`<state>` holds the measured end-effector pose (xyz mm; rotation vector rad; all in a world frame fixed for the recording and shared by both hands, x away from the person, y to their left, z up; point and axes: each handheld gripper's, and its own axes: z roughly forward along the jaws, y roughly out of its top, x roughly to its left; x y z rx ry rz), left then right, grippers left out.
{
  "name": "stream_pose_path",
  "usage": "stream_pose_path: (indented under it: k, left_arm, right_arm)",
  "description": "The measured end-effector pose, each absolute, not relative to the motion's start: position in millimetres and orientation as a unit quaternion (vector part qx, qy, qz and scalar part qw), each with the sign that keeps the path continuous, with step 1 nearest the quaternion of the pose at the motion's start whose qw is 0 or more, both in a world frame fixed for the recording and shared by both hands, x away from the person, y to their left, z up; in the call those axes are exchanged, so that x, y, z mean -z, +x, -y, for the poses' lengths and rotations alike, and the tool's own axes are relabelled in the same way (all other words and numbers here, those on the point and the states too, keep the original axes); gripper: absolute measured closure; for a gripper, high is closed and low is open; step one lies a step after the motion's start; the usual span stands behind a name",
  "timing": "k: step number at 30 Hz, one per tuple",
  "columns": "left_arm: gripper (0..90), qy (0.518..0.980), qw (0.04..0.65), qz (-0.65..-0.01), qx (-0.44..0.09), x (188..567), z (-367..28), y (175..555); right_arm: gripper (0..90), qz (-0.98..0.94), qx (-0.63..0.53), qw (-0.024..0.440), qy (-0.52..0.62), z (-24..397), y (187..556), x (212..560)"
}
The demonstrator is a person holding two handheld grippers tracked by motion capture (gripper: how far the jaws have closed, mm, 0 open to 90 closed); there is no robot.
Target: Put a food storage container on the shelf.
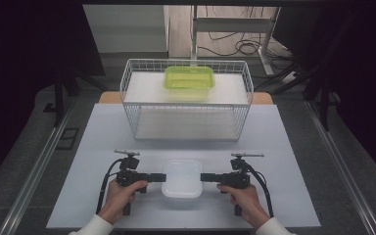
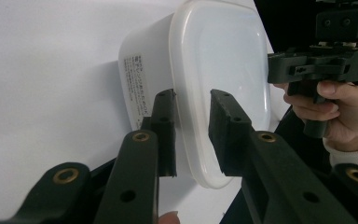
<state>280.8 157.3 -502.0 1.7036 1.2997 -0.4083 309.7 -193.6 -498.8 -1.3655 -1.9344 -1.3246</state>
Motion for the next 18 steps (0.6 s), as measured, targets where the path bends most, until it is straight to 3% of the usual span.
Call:
stream_pose_path:
  k: [18]
  left_arm:
    - [76.3, 0.698, 0.47, -0.519, 0.148, 498, -156, 279]
  right_arm:
    - [80.4, 0.725, 0.491, 0.171, -0.453, 194, 307, 487]
